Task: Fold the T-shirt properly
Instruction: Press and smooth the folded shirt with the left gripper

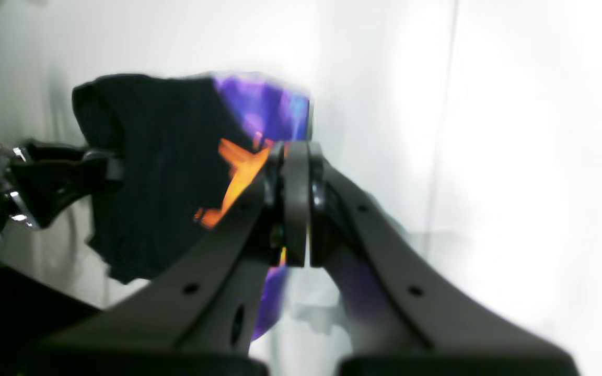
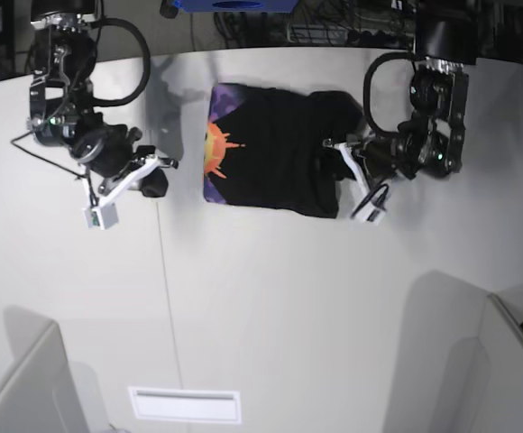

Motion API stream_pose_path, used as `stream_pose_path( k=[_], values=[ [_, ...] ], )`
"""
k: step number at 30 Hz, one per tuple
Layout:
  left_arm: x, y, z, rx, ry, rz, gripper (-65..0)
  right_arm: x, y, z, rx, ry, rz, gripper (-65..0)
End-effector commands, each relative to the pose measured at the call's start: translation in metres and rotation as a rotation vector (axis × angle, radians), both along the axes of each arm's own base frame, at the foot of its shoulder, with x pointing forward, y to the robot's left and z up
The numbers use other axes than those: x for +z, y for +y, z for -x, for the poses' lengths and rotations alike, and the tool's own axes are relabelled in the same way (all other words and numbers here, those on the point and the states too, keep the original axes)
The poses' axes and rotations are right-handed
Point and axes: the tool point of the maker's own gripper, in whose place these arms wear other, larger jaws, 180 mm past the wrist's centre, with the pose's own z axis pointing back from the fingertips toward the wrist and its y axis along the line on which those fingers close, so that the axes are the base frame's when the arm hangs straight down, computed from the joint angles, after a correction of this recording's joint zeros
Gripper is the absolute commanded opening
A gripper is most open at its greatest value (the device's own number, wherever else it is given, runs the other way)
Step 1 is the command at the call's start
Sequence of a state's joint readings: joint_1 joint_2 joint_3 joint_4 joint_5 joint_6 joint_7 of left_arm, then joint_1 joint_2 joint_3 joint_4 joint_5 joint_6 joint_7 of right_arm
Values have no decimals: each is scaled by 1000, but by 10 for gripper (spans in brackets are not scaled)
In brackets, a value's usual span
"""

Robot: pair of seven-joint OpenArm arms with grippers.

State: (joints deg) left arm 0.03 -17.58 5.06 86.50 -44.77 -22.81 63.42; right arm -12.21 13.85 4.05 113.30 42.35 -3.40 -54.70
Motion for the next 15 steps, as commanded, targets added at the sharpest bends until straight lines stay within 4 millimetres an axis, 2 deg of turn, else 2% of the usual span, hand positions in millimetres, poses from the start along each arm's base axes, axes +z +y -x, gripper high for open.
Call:
stream_pose_path(
  k=[1,7,11,15],
  values=[
    [6,5,-7,-81,-27,-66,-650,9,-9,-4,-15,-44,11,-650],
    [1,15,-18,-509,-107,-430,-650,3,-37,7,-86,-21,33,-650],
    [1,-4,-25,-730,-280,-551,-650,-2,-45,14,-112,-1,38,-650],
    [-6,-26,-19,-934,-432,-631,-650,-8,-54,23,-139,23,45,-650]
  ],
)
